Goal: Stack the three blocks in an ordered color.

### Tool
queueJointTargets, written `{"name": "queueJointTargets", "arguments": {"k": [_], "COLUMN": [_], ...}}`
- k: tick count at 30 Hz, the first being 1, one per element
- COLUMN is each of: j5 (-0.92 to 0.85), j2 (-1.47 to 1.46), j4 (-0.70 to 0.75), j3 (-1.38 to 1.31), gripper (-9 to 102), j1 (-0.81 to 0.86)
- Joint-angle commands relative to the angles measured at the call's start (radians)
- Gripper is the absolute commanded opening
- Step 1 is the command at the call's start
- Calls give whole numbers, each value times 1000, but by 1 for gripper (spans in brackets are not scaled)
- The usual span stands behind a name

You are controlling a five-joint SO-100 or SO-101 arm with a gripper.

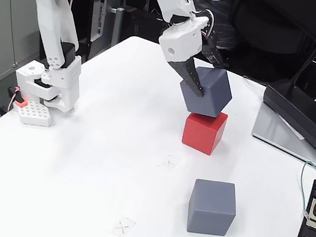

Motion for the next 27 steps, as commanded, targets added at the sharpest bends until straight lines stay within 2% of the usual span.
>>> {"name": "queueJointTargets", "arguments": {"k": [1,19,27], "j5": [11,11,11], "j2": [-5,-17,-17], "j4": [-8,-14,-14], "j3": [-54,-49,-41], "gripper": [17,18,30], "j1": [9,9,9]}}
